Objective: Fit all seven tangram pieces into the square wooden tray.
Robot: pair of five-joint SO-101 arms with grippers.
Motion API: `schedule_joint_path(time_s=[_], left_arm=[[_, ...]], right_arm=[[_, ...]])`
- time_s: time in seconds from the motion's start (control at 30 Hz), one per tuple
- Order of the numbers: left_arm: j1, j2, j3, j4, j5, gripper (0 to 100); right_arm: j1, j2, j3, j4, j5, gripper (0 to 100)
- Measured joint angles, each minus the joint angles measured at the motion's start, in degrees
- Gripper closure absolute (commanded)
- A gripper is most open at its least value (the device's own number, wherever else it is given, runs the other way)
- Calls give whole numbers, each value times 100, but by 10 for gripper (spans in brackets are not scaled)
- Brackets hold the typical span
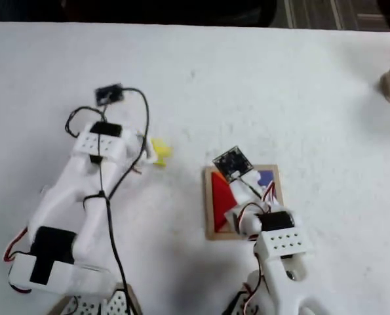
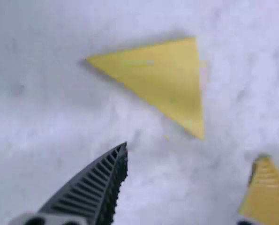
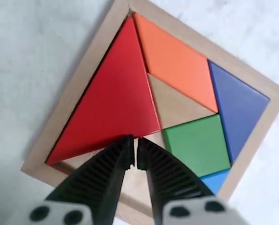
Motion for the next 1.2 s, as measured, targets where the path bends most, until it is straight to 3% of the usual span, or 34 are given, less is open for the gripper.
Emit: schedule_joint_path(time_s=[0.1, 0.33, 0.83, 1.07, 1.2], left_arm=[[0, 229, -290, -132, 659, 513], [-123, 1679, -1310, 141, 1178, 513], [-273, 3684, -3622, 1319, 1380, 516], [-299, 4000, -4097, 1565, 1380, 766], [-299, 4009, -4211, 1530, 1345, 747]], right_arm=[[0, 0, 0, 0, 0, 981], [0, 0, 0, 0, 0, 981], [-114, 0, 70, 0, 18, 981], [-114, 0, 70, 0, 18, 981], [-114, 0, 70, 0, 18, 981]])
